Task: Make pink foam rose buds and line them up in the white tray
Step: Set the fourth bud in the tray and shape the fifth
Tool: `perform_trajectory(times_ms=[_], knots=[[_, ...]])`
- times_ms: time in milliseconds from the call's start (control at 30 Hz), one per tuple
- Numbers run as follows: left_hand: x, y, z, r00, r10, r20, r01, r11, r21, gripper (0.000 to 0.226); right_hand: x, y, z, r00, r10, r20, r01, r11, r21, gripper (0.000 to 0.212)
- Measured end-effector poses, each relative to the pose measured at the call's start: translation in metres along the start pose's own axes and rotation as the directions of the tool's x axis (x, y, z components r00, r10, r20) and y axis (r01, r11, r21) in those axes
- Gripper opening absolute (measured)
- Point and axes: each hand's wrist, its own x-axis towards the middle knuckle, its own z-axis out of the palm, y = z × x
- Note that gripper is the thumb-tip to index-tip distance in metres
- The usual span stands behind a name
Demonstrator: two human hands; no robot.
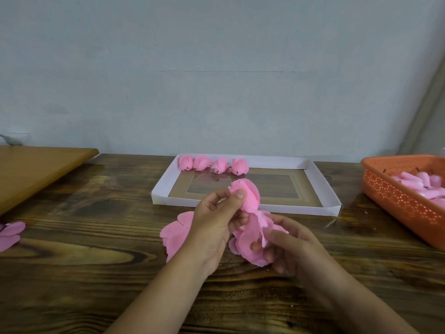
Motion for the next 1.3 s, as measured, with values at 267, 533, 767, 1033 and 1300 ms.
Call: perform_trajectory(times_ms=[267,533,767,1033,1300], knots=[[0.002,-0.005,-0.004,0.997,0.07,-0.027,-0.064,0.985,0.162,0.043,0.002,-0.001,-0.01,0.971,-0.112,-0.213,0.135,0.986,0.097,0.032],[0.003,-0.009,-0.004,0.996,0.071,-0.052,-0.058,0.971,0.23,0.014,0.003,-0.007,-0.012,0.978,-0.157,-0.138,0.195,0.924,0.33,0.044],[0.002,-0.009,-0.004,0.995,0.066,-0.069,-0.051,0.979,0.198,0.021,-0.001,-0.003,-0.002,0.956,-0.169,-0.241,0.177,0.984,0.012,0.061],[-0.001,-0.01,0.0,0.993,0.091,-0.073,-0.078,0.982,0.171,0.039,-0.001,0.002,0.012,0.939,-0.184,-0.289,0.085,0.942,-0.323,0.088],[0.0,-0.008,0.002,0.991,0.095,-0.096,-0.091,0.995,0.046,0.057,-0.004,-0.004,0.014,0.972,0.069,-0.225,-0.126,0.961,-0.247,0.067]])
